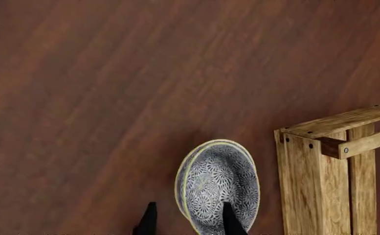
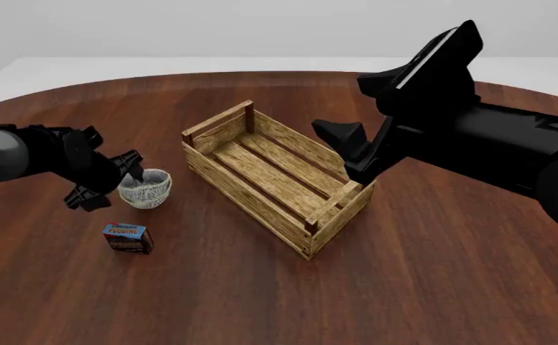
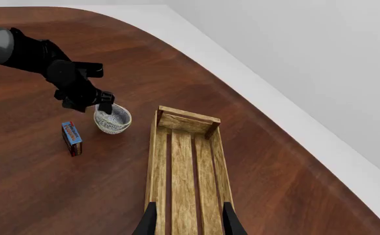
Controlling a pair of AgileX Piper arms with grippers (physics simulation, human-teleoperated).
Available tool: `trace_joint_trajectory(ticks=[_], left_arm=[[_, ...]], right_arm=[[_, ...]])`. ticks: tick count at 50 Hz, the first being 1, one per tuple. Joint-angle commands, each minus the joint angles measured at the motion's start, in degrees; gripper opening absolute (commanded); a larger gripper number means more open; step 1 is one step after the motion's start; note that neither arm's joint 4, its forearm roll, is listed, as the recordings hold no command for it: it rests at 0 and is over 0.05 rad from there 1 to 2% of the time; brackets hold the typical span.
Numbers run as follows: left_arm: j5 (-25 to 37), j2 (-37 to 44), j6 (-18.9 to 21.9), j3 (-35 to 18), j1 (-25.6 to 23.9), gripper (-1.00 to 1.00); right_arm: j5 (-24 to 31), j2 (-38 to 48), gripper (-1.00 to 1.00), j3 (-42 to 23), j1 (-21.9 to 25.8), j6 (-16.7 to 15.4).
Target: Stack the right bowl on the left bowl and place them in the tray.
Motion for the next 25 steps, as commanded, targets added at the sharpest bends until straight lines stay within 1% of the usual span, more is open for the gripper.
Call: trace_joint_trajectory(ticks=[1,8,14,25], left_arm=[[2.98,-2.94,0.6,-2.26,-0.89,1.0],[5.83,-8.49,-1.01,-3.09,-2.89,1.0],[7.13,-10.67,-1.42,-3.71,-3.39,1.0],[7.51,-7.27,0.65,-6.27,-1.91,1.0]], right_arm=[[0.1,-0.24,1.0,0.05,-0.07,-0.02],[0.13,-0.33,1.0,0.1,-0.1,-0.08],[0.13,-0.47,1.0,0.17,-0.16,-0.05],[0.05,-0.1,1.0,0.13,-0.22,-0.04]])
